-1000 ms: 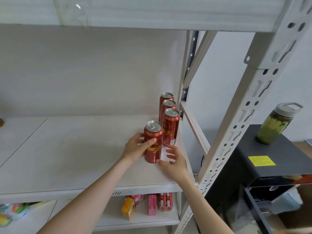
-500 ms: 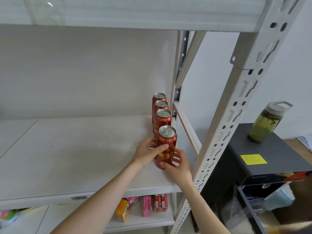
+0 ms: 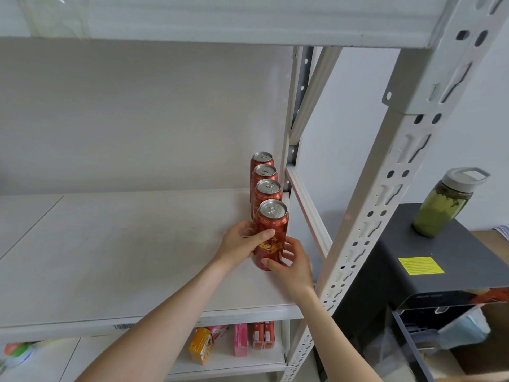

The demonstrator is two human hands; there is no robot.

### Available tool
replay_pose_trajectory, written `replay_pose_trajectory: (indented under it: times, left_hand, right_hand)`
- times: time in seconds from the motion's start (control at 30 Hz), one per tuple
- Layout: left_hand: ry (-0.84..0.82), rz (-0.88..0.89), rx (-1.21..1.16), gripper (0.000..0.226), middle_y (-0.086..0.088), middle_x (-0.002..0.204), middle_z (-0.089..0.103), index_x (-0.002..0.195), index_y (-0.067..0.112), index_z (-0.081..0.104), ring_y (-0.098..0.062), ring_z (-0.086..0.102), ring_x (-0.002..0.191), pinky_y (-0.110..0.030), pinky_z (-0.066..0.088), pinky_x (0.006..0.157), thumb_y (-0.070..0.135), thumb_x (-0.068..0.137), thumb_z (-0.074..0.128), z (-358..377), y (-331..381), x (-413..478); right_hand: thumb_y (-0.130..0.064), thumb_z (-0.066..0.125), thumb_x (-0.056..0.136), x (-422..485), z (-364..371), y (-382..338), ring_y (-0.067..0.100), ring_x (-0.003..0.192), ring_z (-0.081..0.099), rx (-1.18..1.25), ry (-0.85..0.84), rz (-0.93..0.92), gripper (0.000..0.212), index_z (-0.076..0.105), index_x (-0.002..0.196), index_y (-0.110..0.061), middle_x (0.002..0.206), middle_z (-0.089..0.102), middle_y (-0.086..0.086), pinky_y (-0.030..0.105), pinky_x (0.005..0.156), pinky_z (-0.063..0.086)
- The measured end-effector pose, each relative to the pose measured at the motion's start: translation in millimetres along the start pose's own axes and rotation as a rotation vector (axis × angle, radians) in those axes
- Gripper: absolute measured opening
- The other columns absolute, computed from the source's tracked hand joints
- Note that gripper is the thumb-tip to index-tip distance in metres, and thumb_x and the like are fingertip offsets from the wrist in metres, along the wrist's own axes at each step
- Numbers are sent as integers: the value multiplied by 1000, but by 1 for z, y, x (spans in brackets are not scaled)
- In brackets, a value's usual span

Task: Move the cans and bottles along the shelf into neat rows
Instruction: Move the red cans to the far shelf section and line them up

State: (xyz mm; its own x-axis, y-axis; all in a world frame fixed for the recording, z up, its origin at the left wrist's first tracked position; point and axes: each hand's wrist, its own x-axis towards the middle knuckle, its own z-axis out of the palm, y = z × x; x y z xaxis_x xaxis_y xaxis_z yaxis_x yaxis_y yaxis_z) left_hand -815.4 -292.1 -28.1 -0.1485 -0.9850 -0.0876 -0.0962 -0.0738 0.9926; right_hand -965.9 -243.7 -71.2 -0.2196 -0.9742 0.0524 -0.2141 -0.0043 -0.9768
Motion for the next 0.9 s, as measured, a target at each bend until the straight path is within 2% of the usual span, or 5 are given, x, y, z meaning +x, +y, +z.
replay_pose_trajectory:
  times: [0.47, 0.67, 0.77, 0.83, 0.9]
  left_hand:
    - [-33, -12, -17, 80, 10, 91, 76, 97, 20, 65, -10, 73, 87, -37, 61, 79, 73, 41, 84, -1, 2, 8]
    - [-21, -8, 2, 77, 11, 91, 75, 96, 23, 66, -7, 72, 88, -27, 59, 72, 75, 42, 82, -1, 1, 6]
    - [6, -3, 57, 64, 14, 87, 75, 93, 27, 68, 2, 69, 84, -16, 53, 66, 71, 48, 78, -1, 4, 2]
    - [16, 5, 103, 57, 16, 85, 74, 92, 27, 69, 5, 67, 82, -11, 48, 63, 68, 53, 75, -4, 6, -1]
    - [19, 11, 160, 61, 13, 92, 73, 96, 27, 70, 3, 67, 87, -12, 46, 68, 70, 53, 71, -7, 8, -7]
  right_hand:
    - [-20, 85, 72, 8, 1, 2, -5, 99, 58, 24, -3, -23, 57, 52, 118, -30, 111, 62, -14, 3, 69, 47]
    - [-21, 85, 72, 7, 3, 0, -9, 98, 57, 8, -2, -5, 58, 51, 118, -31, 110, 61, -17, 2, 70, 46]
    - [-21, 84, 73, 5, 4, -1, -11, 97, 57, -5, 9, 9, 57, 50, 118, -32, 108, 60, -21, 4, 69, 47]
    - [-23, 83, 74, 3, 6, -2, -7, 98, 58, -35, 19, 29, 57, 48, 118, -35, 106, 58, -24, 6, 72, 46]
    - [-23, 81, 77, 0, 9, -2, 1, 102, 58, -57, 38, 53, 57, 45, 119, -36, 106, 57, -24, 13, 79, 46]
